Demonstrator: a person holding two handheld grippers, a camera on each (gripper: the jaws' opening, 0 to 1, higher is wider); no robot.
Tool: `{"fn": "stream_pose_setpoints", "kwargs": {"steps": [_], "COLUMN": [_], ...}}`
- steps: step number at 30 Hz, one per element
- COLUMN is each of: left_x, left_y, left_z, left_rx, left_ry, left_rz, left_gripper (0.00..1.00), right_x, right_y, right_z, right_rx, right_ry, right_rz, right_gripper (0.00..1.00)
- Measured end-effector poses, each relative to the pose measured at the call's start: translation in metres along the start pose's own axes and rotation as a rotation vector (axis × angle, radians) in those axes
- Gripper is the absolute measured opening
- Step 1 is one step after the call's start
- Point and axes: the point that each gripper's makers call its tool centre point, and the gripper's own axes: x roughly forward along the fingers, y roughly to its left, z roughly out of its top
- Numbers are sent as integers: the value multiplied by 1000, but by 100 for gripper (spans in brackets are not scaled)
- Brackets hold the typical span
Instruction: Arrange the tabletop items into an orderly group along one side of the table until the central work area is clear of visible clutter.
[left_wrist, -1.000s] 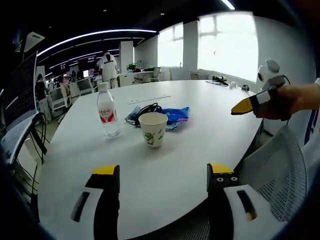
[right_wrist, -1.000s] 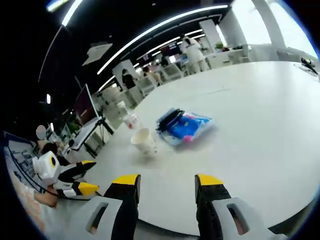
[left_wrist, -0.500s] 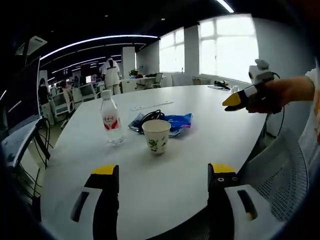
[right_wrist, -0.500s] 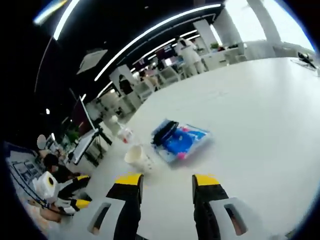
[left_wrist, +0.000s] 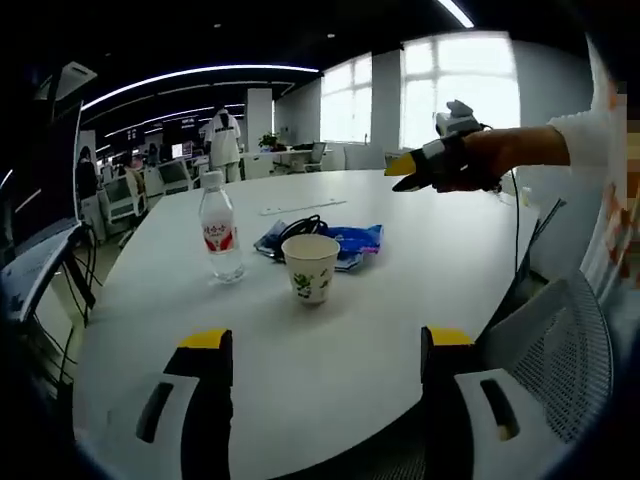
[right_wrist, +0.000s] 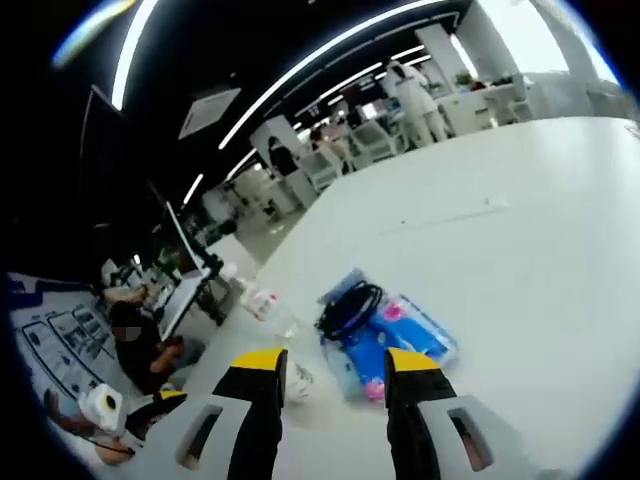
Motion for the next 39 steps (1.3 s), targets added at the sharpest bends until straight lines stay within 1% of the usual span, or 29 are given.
{"fn": "stream_pose_setpoints", "kwargs": {"steps": [2, 3, 4, 6, 7, 9, 12, 14, 16, 19, 22, 25, 26, 29, 31, 32, 33, 36, 38, 39], "left_x": [1, 2, 2, 2, 2, 2, 2, 2, 3, 4, 4, 4, 4, 4, 4, 4, 4, 4, 3, 2], "left_y": [0, 0, -1, -3, -2, 1, 6, 7, 6, 6, 9, 10, 10, 11, 12, 12, 13, 14, 14, 14], "left_z": [-3, -3, -4, -5, -5, -6, -7, -9, -13, -17, -17, -19, -19, -21, -22, -22, -23, -24, -25, -26], "left_rx": [-6, -7, -5, -11, -14, -13, -18, -18, -10, -2, -2, -1, 0, 3, 2, 1, 1, -2, 0, 2], "left_ry": [10, 13, 18, 19, 17, 20, 24, 31, 54, 74, 74, 81, 85, 92, 100, 99, 98, 107, 115, 117], "left_rz": [2, 1, 0, -10, -7, 11, 32, 36, 36, 34, 42, 49, 47, 47, 51, 52, 54, 56, 55, 55], "left_gripper": [79, 79, 79, 81, 81, 84, 84, 84, 84, 83, 81, 80, 79, 77, 76, 75, 75, 73, 72, 72], "right_x": [14, 20, 23, 37, 47, 62, 81, 93, 101, 112, 122, 130, 133, 140, 145, 147, 149, 157, 158, 159], "right_y": [-2, -3, -2, 1, -1, -2, -3, -3, -1, -3, -9, -18, -22, -28, -29, -32, -36, -39, -44, -47], "right_z": [3, 0, -3, -4, -5, -8, -3, 1, 3, 4, 5, 0, -1, 1, 1, -1, -4, -10, -12, -14], "right_rx": [-11, -39, -54, -109, -125, -138, -128, -99, -74, -65, -54, 5, 36, 87, 83, 76, 60, 43, 7, -25], "right_ry": [30, 67, 89, 123, 159, 208, 220, 223, 226, 244, 267, 297, 307, 297, 303, 313, 332, 367, 388, 405], "right_rz": [9, -7, -13, 0, 17, 27, 21, 29, 31, 6, -29, -75, -98, -137, -143, -157, -180, -199, -234, -247], "right_gripper": [37, 36, 35, 37, 37, 38, 39, 39, 39, 40, 41, 43, 43, 38, 37, 37, 37, 38, 37, 35]}}
